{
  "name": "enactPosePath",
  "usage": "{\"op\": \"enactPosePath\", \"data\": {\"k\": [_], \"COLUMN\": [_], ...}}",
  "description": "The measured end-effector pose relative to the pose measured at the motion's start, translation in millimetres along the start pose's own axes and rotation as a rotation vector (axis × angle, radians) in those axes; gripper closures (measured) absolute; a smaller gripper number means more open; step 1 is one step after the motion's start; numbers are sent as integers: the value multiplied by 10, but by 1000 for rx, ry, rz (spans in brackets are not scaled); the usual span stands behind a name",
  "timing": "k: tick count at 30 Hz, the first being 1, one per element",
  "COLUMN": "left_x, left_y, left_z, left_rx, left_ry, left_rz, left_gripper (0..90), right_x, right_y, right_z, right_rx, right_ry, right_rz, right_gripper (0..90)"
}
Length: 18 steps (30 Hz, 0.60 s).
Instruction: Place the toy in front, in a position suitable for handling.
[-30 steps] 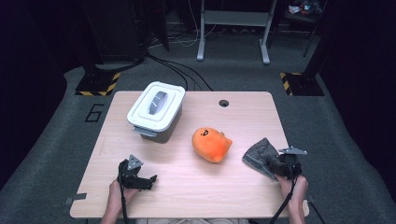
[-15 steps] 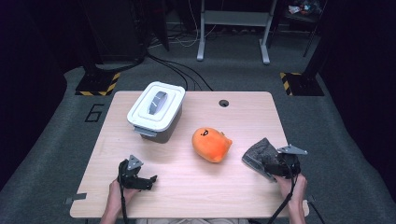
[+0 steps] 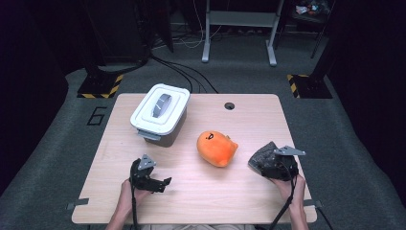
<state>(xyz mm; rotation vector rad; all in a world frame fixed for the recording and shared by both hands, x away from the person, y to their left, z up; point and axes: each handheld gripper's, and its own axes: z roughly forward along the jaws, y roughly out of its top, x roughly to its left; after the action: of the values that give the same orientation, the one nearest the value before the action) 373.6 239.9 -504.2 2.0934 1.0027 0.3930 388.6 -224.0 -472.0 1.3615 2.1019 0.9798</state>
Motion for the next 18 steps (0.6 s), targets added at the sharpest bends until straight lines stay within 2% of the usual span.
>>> {"op": "enactPosePath", "data": {"k": [8,18], "left_x": [-217,-350], "left_y": [249,563], "left_z": [151,291], "left_rx": [-5,-57], "left_ry": [-52,-115], "left_rz": [67,73], "left_gripper": [1,39], "right_x": [106,196], "right_y": [97,235], "right_z": [84,220], "right_rx": [-6,-9], "right_ry": [67,135], "right_rz": [-32,-48], "right_gripper": [159,183]}}
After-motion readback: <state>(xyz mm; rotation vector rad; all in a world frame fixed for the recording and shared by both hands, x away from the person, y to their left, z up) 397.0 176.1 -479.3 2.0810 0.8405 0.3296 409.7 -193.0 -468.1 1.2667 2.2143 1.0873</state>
